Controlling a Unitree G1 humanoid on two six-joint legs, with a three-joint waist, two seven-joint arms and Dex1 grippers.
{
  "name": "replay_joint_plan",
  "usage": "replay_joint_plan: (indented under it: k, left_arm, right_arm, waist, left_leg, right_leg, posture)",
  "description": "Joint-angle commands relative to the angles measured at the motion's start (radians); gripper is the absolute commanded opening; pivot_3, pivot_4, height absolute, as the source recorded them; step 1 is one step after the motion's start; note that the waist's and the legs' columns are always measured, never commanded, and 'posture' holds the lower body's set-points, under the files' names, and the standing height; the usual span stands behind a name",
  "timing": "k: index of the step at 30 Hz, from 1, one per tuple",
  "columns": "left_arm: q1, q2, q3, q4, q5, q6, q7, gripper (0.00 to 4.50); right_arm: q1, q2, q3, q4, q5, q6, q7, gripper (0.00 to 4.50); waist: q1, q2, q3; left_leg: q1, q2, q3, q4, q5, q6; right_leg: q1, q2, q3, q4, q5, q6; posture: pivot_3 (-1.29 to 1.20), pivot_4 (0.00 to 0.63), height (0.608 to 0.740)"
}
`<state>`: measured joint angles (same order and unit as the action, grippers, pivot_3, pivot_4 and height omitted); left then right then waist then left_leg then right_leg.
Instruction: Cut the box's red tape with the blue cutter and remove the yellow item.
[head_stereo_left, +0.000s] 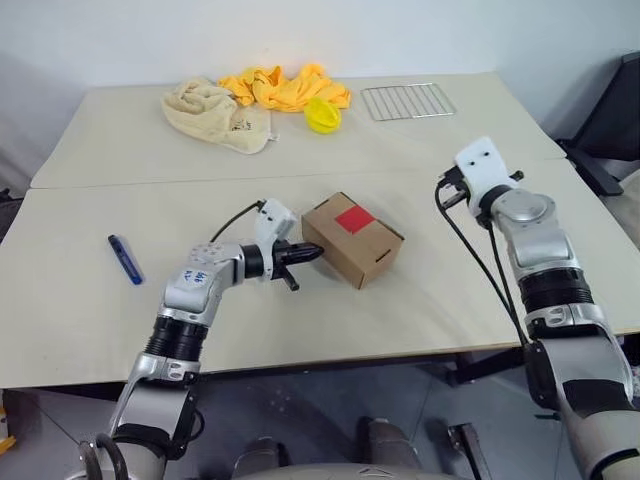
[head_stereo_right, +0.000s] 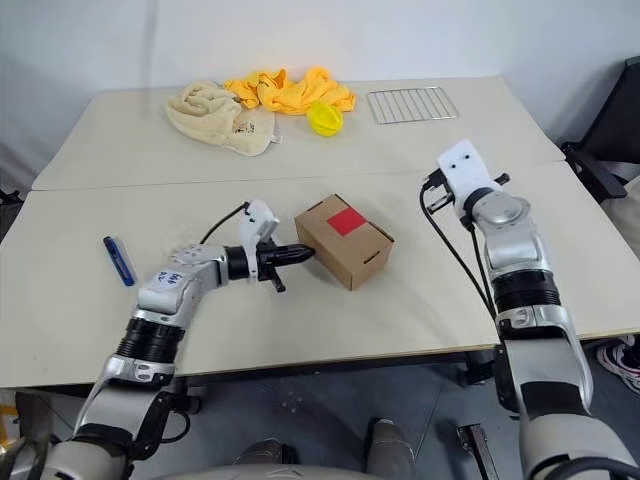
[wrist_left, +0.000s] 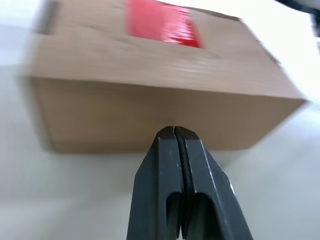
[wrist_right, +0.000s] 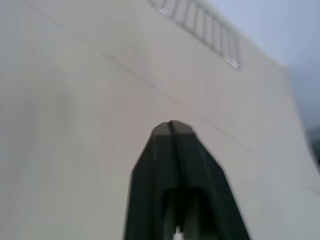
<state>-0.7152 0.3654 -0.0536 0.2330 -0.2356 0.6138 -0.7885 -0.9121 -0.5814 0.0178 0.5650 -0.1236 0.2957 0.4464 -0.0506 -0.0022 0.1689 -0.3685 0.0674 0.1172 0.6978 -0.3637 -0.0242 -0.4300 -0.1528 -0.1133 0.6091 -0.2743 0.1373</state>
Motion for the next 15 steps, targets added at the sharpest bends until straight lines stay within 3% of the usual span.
replay_joint_plan:
  k: [1,8,15]
  left_arm:
    - [-0.068,0.046,0.056,0.074,0.018,-0.069,0.037,0.02]
    - [-0.286,0.082,0.062,0.556,0.113,-0.349,0.102,0.02]
    - [-0.472,-0.053,0.054,0.936,0.170,-0.584,0.074,0.02]
  right_arm:
    - [0.085,-0.074,-0.042,-0.279,0.059,0.201,0.109,0.00]
    - [0.324,-0.184,-0.046,-0.804,0.206,0.714,0.249,0.00]
    - [0.376,-0.084,0.003,-0.972,0.281,0.932,0.179,0.00]
  waist:
    - [0.005,0.000,0.000]
    - [0.027,0.000,0.000]
    - [0.046,-0.001,0.000]
  left_leg:
    - [0.000,0.000,0.000,0.000,0.000,0.000]
    - [0.000,0.000,0.000,0.001,0.000,0.000]
    - [-0.001,-0.001,0.001,0.001,-0.001,0.001]
  right_leg:
    - [0.000,0.000,0.000,0.000,0.000,0.000]
    - [0.000,0.000,0.000,0.000,0.000,0.000]
    - [0.000,0.000,0.000,-0.002,0.000,0.000]
  posture:
    - [0.00,0.150,0.740]
    - [0.00,0.150,0.740]
    - [0.00,0.150,0.740]
